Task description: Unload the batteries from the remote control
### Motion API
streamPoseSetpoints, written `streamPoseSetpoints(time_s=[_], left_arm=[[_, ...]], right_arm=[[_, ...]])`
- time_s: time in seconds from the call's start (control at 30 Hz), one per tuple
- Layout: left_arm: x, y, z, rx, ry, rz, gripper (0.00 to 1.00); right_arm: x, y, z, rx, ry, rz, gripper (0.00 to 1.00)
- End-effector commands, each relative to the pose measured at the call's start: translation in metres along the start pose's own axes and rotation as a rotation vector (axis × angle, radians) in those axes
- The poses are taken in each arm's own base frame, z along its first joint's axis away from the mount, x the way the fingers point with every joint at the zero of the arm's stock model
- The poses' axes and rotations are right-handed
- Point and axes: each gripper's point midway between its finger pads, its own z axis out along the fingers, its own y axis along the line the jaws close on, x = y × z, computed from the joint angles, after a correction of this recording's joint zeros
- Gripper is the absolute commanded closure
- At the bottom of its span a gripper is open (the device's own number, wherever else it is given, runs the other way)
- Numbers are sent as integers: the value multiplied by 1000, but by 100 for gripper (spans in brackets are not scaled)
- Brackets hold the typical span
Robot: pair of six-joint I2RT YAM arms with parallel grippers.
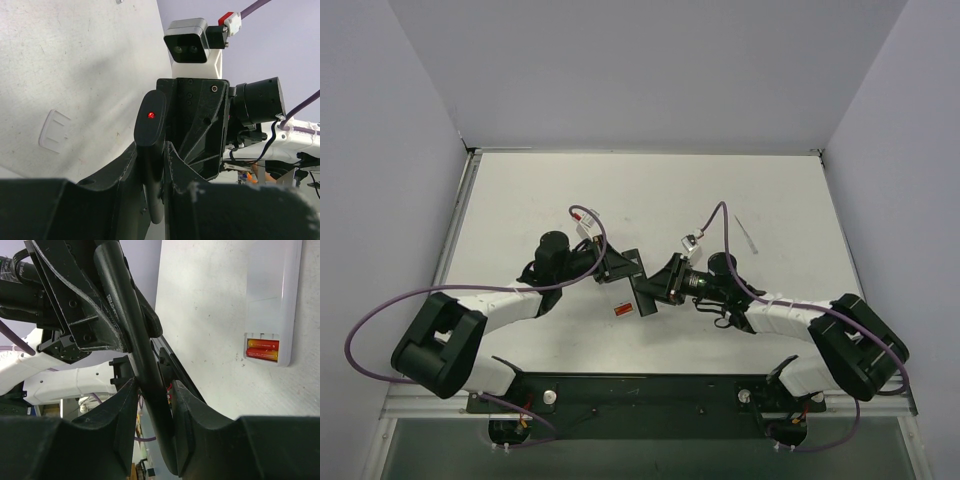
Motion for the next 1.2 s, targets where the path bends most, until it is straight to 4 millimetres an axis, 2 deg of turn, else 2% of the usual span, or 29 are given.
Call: streamPoseSetpoints(time_s=[0.0, 0.03, 0.13, 0.2, 0.27, 0.33, 0.43, 0.47, 0.53, 0.73, 0.93, 1.17], left_arm=[[-64, -34, 1, 69, -206, 174, 100], [-65, -34, 0, 69, -208, 173, 100], [-65, -35, 1, 72, -204, 175, 100], [-66, -35, 1, 71, -204, 176, 100], [-67, -33, 0, 68, -208, 175, 100], [-67, -35, 0, 70, -207, 173, 100], [-65, -33, 0, 73, -203, 167, 100], [-63, -32, -1, 74, -201, 164, 100], [-61, -31, -3, 77, -205, 161, 100], [-57, -31, -9, 89, -239, 151, 100], [-54, -32, -15, 105, -274, 136, 100], [-52, -34, -17, 116, -282, 125, 100]], right_arm=[[43, -27, -18, 97, 195, 30, 76], [44, -26, -18, 95, 199, 29, 76], [43, -24, -21, 87, 200, 23, 67], [41, -25, -22, 98, 194, 23, 67], [41, -27, -23, 123, 197, 28, 72], [40, -25, -23, 118, 195, 25, 70], [34, -13, -23, 77, 169, 13, 51], [30, -11, -22, 74, 150, 9, 36], [23, -2, -22, 64, 119, 13, 30], [-2, 20, -13, 47, 34, 38, 30], [-22, 31, -3, 36, -24, 62, 32], [-35, 31, 8, 64, -46, 82, 32]])
